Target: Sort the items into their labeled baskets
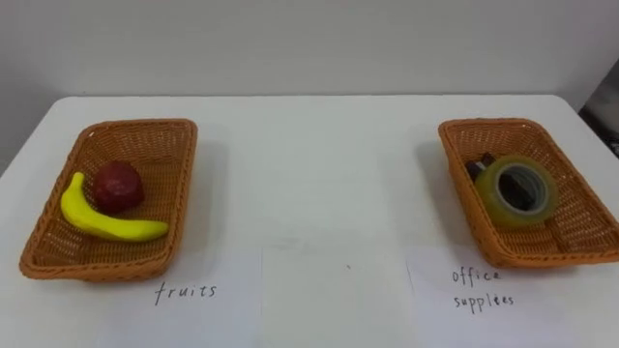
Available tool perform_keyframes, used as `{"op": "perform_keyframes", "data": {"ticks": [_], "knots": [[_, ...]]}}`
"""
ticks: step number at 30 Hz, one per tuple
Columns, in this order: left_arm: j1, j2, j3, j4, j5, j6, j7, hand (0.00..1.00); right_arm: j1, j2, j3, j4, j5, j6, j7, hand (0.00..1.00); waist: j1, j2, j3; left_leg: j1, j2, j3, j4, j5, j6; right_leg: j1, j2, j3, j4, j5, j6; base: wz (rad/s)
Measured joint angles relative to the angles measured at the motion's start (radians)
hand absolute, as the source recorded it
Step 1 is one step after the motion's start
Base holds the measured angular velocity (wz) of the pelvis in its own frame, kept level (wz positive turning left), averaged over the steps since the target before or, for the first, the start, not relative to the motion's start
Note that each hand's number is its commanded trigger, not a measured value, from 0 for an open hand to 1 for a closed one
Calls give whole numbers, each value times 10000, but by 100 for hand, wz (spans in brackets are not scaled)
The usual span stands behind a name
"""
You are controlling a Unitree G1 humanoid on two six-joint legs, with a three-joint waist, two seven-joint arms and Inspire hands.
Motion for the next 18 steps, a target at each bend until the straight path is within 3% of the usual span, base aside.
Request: {"op": "perform_keyframes", "data": {"ticks": [18], "knots": [[-42, -42, 1, -14, 11, 251, -62, 0, -9, -18, 217, 50, -114, 1, 242, 0, 317, -73, 27, -35, -129, -239, 10, 1, 3, 160, -62, -242, -206, -27, 39, 3]]}}
